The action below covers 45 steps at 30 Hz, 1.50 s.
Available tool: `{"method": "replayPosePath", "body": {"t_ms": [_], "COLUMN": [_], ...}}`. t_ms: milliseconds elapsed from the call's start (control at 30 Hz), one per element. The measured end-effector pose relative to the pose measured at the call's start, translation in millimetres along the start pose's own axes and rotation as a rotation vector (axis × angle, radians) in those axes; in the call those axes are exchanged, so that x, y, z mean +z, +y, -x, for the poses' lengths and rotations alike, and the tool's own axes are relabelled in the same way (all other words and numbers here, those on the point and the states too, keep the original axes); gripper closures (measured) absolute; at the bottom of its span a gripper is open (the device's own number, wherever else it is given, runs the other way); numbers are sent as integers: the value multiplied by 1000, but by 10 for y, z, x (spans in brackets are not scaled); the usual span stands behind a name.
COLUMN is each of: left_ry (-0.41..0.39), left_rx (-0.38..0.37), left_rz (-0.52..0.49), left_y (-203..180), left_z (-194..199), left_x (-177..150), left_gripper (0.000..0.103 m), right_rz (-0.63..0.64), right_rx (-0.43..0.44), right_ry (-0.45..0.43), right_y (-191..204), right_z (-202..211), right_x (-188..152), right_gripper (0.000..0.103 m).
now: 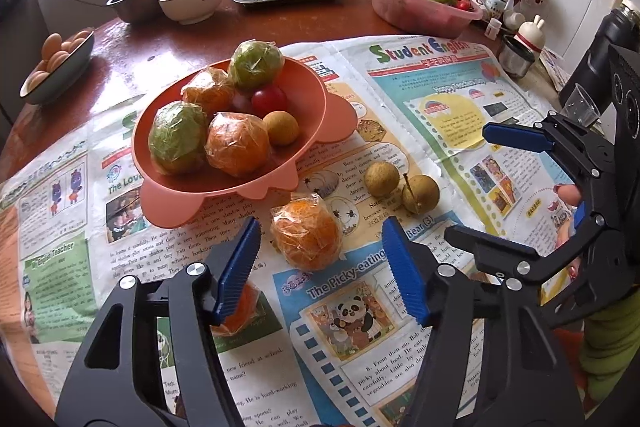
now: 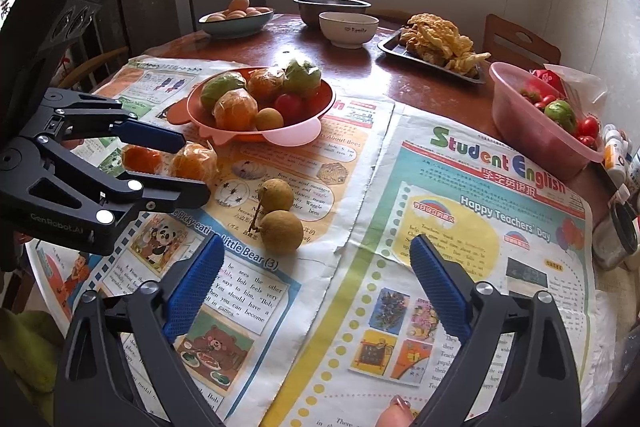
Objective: Organize fruits
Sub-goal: 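Move left gripper to a bagged mandarin while right gripper approaches a brown round fruit, then close left gripper on the bagged mandarin while right gripper grasps the brown fruit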
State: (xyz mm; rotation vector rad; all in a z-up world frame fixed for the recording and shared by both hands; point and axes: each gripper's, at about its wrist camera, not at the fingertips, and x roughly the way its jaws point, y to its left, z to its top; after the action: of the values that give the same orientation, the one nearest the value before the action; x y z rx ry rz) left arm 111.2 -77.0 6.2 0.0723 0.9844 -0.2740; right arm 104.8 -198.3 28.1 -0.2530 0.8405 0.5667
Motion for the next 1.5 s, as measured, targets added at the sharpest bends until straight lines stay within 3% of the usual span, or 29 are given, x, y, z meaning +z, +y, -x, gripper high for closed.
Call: {"method": "replayPosePath", "body": {"t_ms": [33,167,233,433,567,633,867,967,1500], "left_ry": [0,5,7,16,21,21,25,32,-23], "left_rx": [-2,2,-2,-3,-4,-5,1,-8,-55], "left_rz": [3,6,4,7,10,12,5,5,22], "left_y": [6,12,11,31,46,54,56,58,84], "left_z": [-9,-45,-54,-105,-136,-143,-177,-188,8], "left_x": [5,18,19,22,27,31,53,54,43], "left_gripper": [49,52,54,55,57,57,63,73,74], "right_rz": [5,19,23,43,49,50,31,12,-33], "right_rx": [6,13,27,62,82,88,101,104,105], "right_ry": [7,29,36,62,68,72,66,59,13], "right_y": [7,29,42,91,122,134,99,55,-53], "right_z": [-28,-127,-168,-259,-284,-298,-267,-233,-48], "right_x": [3,15,27,48,71,76,67,57,90], "right_gripper": [23,32,44,66,69,75,76,76,77]}}
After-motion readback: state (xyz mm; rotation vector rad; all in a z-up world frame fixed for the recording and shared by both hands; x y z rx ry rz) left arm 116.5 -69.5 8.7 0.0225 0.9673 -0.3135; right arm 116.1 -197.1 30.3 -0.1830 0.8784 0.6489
